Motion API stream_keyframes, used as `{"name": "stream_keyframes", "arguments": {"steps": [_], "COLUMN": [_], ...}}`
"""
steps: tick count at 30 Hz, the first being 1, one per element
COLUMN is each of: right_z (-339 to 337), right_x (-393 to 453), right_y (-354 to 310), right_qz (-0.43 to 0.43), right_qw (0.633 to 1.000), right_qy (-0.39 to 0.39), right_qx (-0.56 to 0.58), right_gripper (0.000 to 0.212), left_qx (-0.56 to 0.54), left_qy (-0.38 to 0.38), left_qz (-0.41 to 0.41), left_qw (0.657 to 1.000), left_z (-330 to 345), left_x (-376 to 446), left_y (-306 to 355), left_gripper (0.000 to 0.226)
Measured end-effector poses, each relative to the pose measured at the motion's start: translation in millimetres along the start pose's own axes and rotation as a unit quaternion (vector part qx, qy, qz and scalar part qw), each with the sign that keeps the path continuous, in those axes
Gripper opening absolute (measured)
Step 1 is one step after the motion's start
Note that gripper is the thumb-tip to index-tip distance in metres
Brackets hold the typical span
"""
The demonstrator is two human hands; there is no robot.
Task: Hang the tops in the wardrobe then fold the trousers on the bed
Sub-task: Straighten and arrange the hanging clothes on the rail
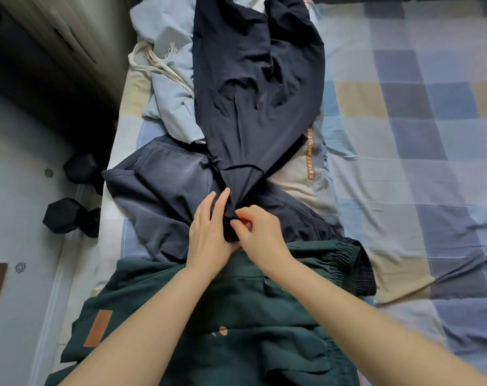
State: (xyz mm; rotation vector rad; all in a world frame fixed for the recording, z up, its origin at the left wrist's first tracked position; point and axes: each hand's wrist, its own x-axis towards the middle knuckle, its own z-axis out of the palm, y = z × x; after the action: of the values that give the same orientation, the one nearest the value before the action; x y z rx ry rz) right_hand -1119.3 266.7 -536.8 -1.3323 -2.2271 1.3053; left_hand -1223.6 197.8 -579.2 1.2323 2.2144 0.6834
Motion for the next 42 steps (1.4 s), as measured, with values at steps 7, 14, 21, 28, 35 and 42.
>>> {"name": "stream_keyframes", "arguments": {"steps": [7, 14, 21, 28, 35, 42], "right_z": [-53, -71, -40, -63, -143, -229], "right_x": [-35, -25, -17, -79, -158, -227], "right_y": [-50, -4, -12, -26, -71, -169], "right_qz": [-0.061, 0.272, 0.316, 0.24, 0.164, 0.018], "right_qw": [0.994, 0.944, 0.859, 0.953, 0.968, 0.963], "right_qy": [0.023, 0.066, 0.051, 0.158, 0.188, 0.26], "right_qx": [0.09, 0.172, 0.4, 0.094, 0.01, -0.066], "right_gripper": [0.019, 0.033, 0.043, 0.058, 0.053, 0.04], "left_qx": [-0.244, -0.378, -0.503, -0.491, -0.463, -0.479], "left_qy": [0.089, 0.149, 0.038, 0.119, 0.099, 0.069], "left_qz": [0.018, -0.15, -0.209, -0.348, -0.333, -0.28], "left_qw": [0.965, 0.901, 0.837, 0.79, 0.815, 0.829], "left_z": [-52, -111, -149, -190, -239, -312], "left_x": [18, -13, -97, -148, -155, -161], "left_y": [49, 92, 81, 45, 73, 133], "left_gripper": [0.038, 0.027, 0.023, 0.022, 0.012, 0.012]}}
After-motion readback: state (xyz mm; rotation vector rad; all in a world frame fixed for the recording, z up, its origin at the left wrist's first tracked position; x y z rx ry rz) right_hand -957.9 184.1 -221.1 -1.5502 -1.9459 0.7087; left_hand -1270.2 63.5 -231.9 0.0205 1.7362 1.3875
